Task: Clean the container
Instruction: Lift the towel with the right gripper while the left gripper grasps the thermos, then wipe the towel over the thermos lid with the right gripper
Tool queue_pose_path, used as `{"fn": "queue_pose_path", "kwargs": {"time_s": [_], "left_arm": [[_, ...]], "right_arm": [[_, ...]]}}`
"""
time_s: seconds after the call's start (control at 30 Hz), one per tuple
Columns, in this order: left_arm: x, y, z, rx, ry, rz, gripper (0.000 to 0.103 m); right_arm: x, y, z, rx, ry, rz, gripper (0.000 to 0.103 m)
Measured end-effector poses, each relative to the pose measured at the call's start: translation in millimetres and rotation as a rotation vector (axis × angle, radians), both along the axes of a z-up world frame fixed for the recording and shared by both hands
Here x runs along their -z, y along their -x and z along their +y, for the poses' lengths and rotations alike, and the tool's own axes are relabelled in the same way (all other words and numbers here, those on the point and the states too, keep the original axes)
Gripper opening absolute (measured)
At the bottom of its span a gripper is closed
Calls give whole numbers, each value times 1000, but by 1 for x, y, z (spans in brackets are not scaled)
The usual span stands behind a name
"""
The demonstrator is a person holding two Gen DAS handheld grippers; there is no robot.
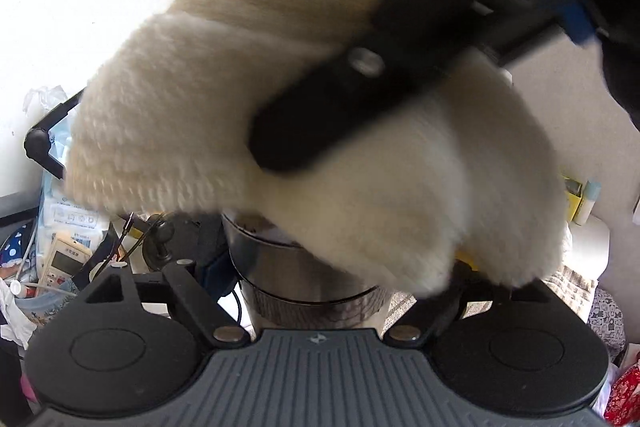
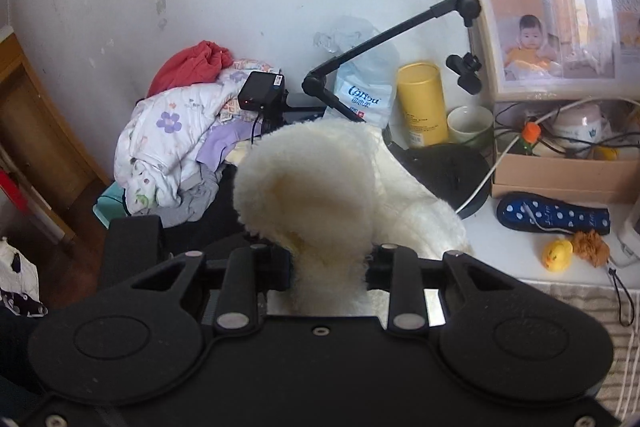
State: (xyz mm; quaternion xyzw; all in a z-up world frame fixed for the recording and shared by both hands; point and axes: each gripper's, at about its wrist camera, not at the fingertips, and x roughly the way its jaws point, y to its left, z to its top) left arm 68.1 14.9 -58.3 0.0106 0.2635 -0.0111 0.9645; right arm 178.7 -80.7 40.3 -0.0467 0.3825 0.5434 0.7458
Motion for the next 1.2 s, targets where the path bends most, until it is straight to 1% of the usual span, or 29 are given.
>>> {"fn": "queue_pose_path", "kwargs": {"time_s": [0.13, 0.2, 0.27, 0.33, 0.37, 0.43, 0.53, 0.6, 0.73, 0.8, 0.9, 1.03, 1.2], "left_arm": [[1, 0, -2, -11, -2, 0, 83], [1, -2, -1, -13, -1, 4, 83], [0, -2, -1, -12, -4, 6, 83], [0, -2, -1, -11, -4, 7, 83], [1, -2, 0, -11, -4, 8, 83], [2, -2, 3, -14, -3, 9, 83], [7, -5, 10, -24, -3, 10, 83], [7, -3, 10, -25, -3, 9, 83], [9, 2, 15, -29, -1, 7, 83], [10, 3, 20, -36, 6, 6, 83], [12, 6, 26, -40, 10, 5, 83], [16, 9, 32, -42, 4, 2, 83], [19, 13, 44, -41, 2, 5, 83]], "right_arm": [[1, -9, 11, 28, 34, -89, 28], [2, -13, 5, 62, 28, -85, 27], [2, -13, -6, 108, 40, -113, 27], [4, -14, -22, 150, 44, -94, 27], [5, -11, -28, 152, 41, -80, 27], [7, -5, -41, 147, 32, -51, 28], [3, 12, -41, 94, 36, -64, 28], [0, 18, -35, 61, 20, -60, 28], [0, 23, -10, -20, 11, -58, 28], [5, 18, 0, -37, -10, -46, 27], [8, 7, 9, -33, -42, -31, 27], [13, -9, 7, 21, -68, -24, 27], [18, -25, -17, 142, -91, -16, 26]]}}
